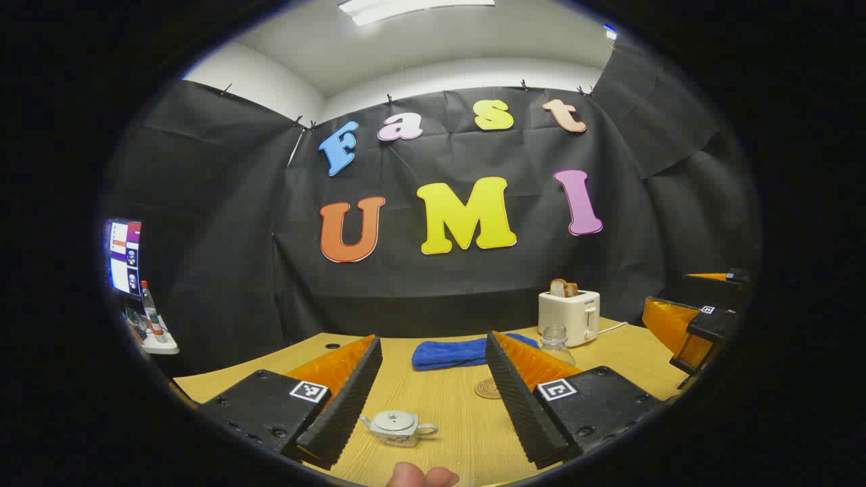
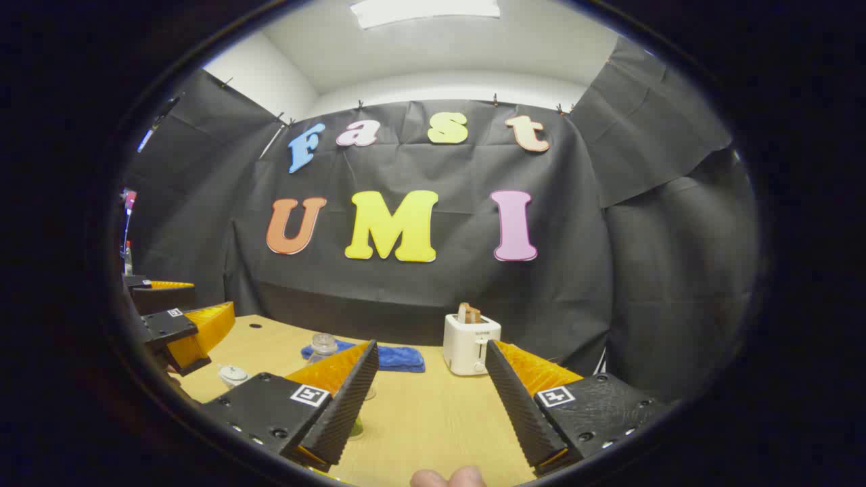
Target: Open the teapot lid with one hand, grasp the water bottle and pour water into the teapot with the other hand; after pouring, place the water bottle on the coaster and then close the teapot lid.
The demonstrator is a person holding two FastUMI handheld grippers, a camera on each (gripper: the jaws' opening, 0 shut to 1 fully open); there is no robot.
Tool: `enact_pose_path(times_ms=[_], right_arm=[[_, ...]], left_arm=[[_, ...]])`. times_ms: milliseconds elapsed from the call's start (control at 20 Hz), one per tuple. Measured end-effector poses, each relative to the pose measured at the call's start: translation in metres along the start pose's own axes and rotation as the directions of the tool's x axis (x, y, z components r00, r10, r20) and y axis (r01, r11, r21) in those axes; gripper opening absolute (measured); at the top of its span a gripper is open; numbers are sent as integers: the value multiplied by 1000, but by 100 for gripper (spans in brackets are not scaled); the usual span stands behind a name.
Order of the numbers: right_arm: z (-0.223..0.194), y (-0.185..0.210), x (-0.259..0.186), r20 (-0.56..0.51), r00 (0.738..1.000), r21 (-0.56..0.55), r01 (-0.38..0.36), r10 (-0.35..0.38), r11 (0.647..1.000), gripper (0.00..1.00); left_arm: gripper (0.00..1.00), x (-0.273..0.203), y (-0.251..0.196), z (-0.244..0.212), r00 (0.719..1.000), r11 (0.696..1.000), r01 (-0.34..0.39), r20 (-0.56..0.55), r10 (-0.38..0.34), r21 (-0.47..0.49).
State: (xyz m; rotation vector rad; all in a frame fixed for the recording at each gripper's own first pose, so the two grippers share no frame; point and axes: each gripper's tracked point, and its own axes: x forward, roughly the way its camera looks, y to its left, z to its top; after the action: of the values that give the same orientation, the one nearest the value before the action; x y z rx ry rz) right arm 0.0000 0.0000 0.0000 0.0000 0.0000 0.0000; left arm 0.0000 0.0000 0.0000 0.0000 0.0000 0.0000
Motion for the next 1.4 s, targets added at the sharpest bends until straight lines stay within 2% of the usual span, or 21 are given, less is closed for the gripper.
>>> enact_pose_path(times_ms=[550,950,1400], right_arm=[[0,10,6,6,999,8,-39,39,999,96],[-8,8,9,-13,998,59,-62,62,996,96],[-28,12,11,-46,994,44,-95,97,995,96]], left_arm=[[96,1,6,-4,1000,1000,-29,-7,29,-8],[96,-7,14,2,999,999,-49,-1,49,-23],[96,-15,15,-22,999,1000,-17,-47,16,-19]])
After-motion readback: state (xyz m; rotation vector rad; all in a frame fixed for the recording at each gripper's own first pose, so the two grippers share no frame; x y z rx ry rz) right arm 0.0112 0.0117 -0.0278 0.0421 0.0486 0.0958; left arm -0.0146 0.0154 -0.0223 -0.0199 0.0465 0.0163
